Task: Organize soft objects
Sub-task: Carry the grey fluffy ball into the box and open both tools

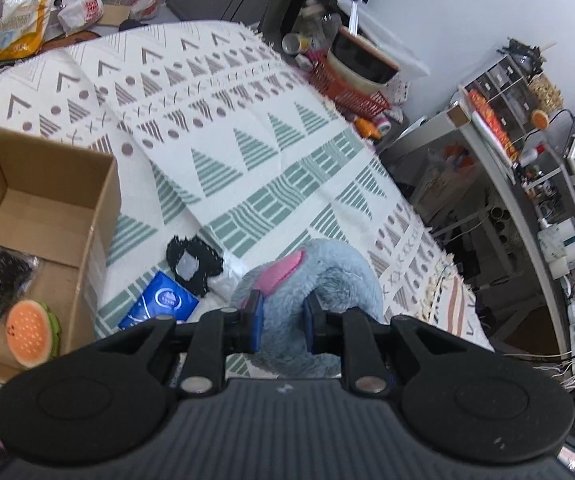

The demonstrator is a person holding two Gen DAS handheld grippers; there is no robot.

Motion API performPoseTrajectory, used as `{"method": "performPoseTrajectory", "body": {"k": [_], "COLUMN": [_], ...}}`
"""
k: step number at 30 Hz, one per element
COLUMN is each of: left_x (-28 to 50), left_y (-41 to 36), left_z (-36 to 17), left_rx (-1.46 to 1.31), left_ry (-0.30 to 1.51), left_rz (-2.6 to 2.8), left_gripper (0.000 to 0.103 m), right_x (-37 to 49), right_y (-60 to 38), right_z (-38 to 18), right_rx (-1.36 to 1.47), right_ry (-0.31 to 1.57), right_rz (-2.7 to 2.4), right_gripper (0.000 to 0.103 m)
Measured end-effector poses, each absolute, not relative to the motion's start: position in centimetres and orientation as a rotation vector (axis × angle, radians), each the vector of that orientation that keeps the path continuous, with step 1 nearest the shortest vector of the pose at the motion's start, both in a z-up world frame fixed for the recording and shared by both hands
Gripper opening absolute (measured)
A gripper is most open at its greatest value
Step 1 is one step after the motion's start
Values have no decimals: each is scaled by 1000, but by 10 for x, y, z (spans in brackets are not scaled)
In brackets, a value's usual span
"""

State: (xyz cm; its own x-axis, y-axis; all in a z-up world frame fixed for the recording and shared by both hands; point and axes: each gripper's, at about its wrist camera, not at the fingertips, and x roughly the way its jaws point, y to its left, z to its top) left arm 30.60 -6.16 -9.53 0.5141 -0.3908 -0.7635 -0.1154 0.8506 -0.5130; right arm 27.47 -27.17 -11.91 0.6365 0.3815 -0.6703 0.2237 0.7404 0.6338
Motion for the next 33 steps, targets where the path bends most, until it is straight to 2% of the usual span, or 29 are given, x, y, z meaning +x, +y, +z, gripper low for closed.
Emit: {"method": "performPoseTrajectory", "body": {"k": [13,33], "left_x": [297,299], "left_y": [-8,87], "left_z": [-68,-88], "left_rx": [-602,-666], "left_ry": [970,979], "left_rz": [-165,-81], "left_gripper": [19,19], "right_x": [275,294], "right_y": [-222,-130], "right_z": [-91,-109], "right_rx": [694,631], "right_ry": [865,949], "right_rz": [144,207], "right_gripper": [23,24]}}
